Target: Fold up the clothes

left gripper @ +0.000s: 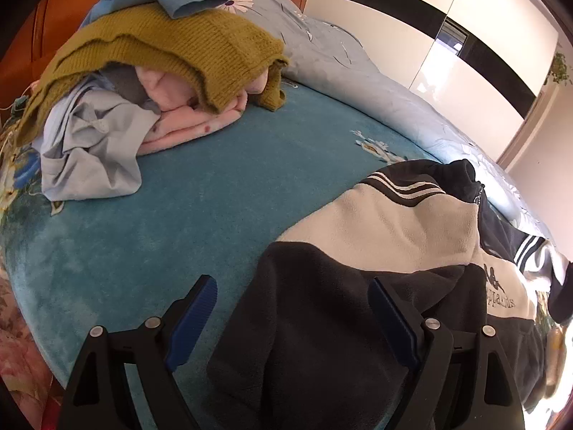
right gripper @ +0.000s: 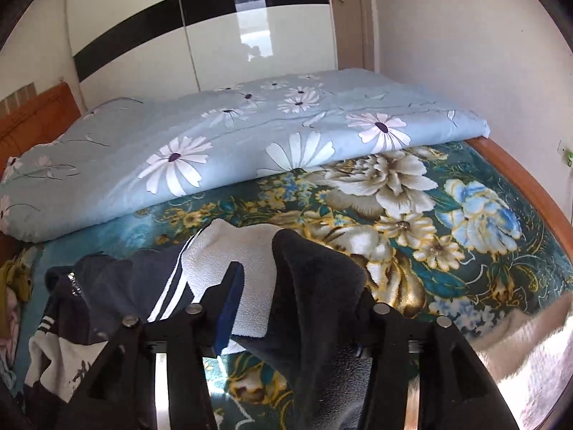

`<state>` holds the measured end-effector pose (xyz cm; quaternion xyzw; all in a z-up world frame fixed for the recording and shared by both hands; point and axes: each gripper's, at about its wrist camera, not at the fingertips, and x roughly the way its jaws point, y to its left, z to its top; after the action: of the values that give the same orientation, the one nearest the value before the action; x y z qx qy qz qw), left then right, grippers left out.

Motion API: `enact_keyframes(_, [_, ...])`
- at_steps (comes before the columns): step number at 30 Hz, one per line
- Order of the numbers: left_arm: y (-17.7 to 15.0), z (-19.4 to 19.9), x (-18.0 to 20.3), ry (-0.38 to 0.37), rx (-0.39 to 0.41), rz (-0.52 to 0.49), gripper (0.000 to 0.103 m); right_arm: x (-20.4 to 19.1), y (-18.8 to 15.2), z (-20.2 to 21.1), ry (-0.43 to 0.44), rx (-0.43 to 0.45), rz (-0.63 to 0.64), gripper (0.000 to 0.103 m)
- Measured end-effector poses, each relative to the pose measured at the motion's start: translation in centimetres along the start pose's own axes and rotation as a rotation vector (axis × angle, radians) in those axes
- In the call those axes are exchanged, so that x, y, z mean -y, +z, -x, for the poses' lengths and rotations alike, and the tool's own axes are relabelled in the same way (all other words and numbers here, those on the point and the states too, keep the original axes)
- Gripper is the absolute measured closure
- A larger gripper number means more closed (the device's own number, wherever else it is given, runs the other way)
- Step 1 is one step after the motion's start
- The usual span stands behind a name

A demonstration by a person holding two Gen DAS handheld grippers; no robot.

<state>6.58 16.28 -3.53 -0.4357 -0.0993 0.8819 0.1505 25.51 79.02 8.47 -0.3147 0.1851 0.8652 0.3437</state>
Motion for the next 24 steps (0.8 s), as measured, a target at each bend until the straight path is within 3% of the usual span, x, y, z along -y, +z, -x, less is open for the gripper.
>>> enact_keyframes(3, [-0.3,-0.1,-0.5,-0.001,-0.013,0.012,0.015,-1.9,-0.9,1.7,0.008,0.024,0.12,0.03])
enact_keyframes(6, [-0.5,-0.2,-0.8,-0.02,-0.031,0.027,0.015,-2.1,-1.4,1.0,-0.018,-0.017,0.17,0.029])
enact_keyframes(8, [-0.7,-0.2,-0.9,-0.026,-0.035,0.029,0.015,-1.0,-1.5,0.6,-0.002,-0.036,0.125,0.016])
enact_keyframes(10, [-0.8,-0.3,-1.1,-0.03,-0.046,0.031,0.015,0.7,-1.5,1.0,0.043,-0.04,0.059,0.011])
enact_keyframes(16, [-1.0,-0.8,-1.1,-0.075,-0.06,0.051,0.018,3.3,-1.6,5.4,0.055,0.062,-0.042,0.01])
enact_keyframes(19, [-1.1,-1.0,-0.7,-0.062,-0.059,0.036,0.037,2.0,-2.2,7.4,0.139,0.102,-0.017,0.007])
enact_keyframes(24, [-1.0,-1.4,-1.3,-0.045,-0.061,0.068,0.086,-2.0,-3.7,8.1,0.236,0.112,0.046,0.005])
